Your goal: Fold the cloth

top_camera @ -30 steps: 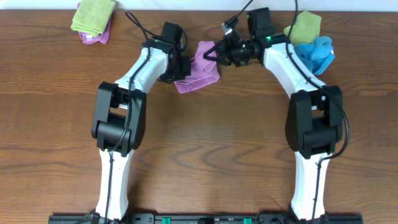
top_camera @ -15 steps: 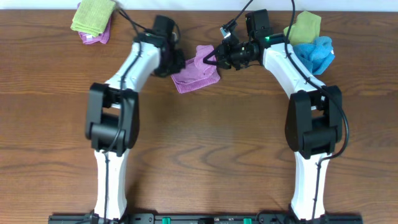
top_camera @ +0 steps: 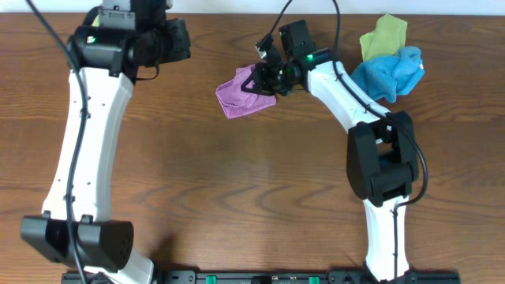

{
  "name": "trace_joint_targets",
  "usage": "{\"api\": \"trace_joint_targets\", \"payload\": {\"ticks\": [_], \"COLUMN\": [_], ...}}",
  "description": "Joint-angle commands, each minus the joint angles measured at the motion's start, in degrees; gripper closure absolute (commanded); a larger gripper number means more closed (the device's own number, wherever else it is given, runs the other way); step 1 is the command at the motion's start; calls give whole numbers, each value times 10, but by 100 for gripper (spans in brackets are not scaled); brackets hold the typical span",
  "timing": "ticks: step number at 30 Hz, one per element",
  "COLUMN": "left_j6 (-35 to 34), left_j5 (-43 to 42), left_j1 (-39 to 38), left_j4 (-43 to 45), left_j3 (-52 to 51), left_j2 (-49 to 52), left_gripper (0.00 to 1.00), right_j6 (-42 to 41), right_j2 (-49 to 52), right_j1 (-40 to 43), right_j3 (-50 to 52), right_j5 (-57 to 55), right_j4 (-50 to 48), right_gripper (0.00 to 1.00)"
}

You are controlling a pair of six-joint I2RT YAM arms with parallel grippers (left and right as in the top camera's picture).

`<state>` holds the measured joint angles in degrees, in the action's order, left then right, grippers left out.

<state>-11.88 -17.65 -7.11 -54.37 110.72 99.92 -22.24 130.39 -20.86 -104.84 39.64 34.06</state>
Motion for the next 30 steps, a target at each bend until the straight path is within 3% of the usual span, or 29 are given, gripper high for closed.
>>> {"api": "trace_joint_targets", "payload": {"ticks": [1,4,5,6,9,13,19,20,22,23,24,25,30], "left_j6": [16,16,16,16,16,16,16,16,16,16,16,16,32], "left_j5": [2,2,2,2,2,3,77,68,39,26,16,1,-51], "left_j1": [4,4,4,4,4,4,8,12,19,21,23,24,24], "left_j4": [-10,-14,-13,-12,-6,-3,-3,2,15,19,20,19,12], "left_j3": [1,1,1,1,1,1,-9,-17,-39,-49,-55,-64,-75], "left_j2": [-11,-13,-13,-13,-13,-13,-2,2,9,15,21,31,78], "left_gripper": [94,94,94,94,94,94,94,92,77,70,66,61,43], "right_j6": [17,17,14,13,13,13,13,13,13,14,19,29,88], "right_j2": [2,2,2,2,2,2,-15,-19,-30,-34,-36,-38,-38], "right_j1": [-12,-18,-21,-26,-49,-66,-24,-16,1,10,16,23,19], "right_j3": [-3,-3,-3,-3,-3,-3,-7,-7,-7,-7,-7,-7,-7], "right_j5": [-76,-90,-87,-64,30,39,55,56,56,56,56,54,-19], "right_j4": [0,0,-2,-9,-44,-47,-47,-45,-37,-28,-17,2,85], "right_gripper": [99,99,84,61,53,44,47,47,45,49,67,97,99]}}
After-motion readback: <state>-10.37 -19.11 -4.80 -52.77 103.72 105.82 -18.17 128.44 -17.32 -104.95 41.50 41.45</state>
